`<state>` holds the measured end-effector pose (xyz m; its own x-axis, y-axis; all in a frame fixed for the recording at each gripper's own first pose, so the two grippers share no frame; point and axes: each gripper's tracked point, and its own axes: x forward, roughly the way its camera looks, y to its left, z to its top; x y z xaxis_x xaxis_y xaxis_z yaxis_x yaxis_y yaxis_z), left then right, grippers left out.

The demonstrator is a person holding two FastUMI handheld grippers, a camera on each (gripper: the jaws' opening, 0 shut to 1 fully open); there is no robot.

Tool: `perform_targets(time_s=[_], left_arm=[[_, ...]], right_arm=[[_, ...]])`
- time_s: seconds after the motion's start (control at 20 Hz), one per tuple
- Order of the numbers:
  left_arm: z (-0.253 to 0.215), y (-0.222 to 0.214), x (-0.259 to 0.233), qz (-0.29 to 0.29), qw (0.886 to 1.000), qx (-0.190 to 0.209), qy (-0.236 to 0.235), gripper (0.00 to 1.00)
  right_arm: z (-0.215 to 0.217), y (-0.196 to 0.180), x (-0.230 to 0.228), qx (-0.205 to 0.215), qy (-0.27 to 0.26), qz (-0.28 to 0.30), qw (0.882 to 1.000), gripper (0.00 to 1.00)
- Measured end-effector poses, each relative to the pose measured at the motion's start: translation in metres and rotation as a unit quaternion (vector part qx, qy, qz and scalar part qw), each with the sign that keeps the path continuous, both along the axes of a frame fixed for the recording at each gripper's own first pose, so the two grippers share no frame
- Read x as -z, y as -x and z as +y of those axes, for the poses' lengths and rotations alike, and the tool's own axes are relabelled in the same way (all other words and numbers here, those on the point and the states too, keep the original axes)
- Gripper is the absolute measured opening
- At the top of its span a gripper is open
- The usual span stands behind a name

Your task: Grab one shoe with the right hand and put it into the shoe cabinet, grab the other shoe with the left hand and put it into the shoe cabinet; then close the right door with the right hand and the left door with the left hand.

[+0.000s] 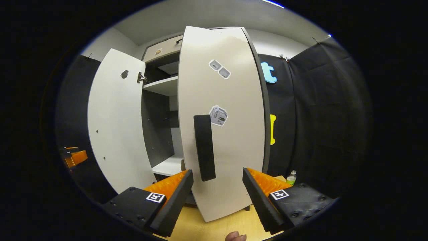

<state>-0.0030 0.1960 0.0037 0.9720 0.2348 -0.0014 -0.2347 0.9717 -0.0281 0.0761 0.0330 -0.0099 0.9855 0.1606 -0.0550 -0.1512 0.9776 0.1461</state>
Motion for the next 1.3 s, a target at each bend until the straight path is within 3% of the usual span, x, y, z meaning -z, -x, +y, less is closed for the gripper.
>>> perform_targets(time_s=[0.2, 0.45, 0.75, 0.9, 1.3], left_arm=[[0.036, -0.023, 0.004, 0.004, 1.000, -0.020, 0.000, 0.96], [0.066, -0.060, 0.014, 0.011, 0.999, -0.031, 0.013, 0.96], [0.056, -0.072, 0.018, 0.009, 1.000, -0.012, 0.009, 0.93], [0.045, -0.072, 0.023, 0.009, 0.999, 0.003, 0.038, 0.93], [0.008, -0.072, 0.015, 0.012, 0.999, 0.020, 0.028, 0.94]], right_arm=[[-0.001, 0.004, -0.002, 0.013, 0.028, -0.006, 1.000, 0.98], [0.012, 0.017, -0.014, -0.005, 0.029, -0.017, 0.999, 0.98], [0.004, 0.022, -0.015, 0.012, 0.027, -0.013, 0.999, 0.98], [0.004, 0.025, -0.015, 0.009, 0.031, -0.010, 0.999, 0.98], [0.004, 0.025, -0.014, 0.015, 0.029, -0.006, 0.999, 0.98]])
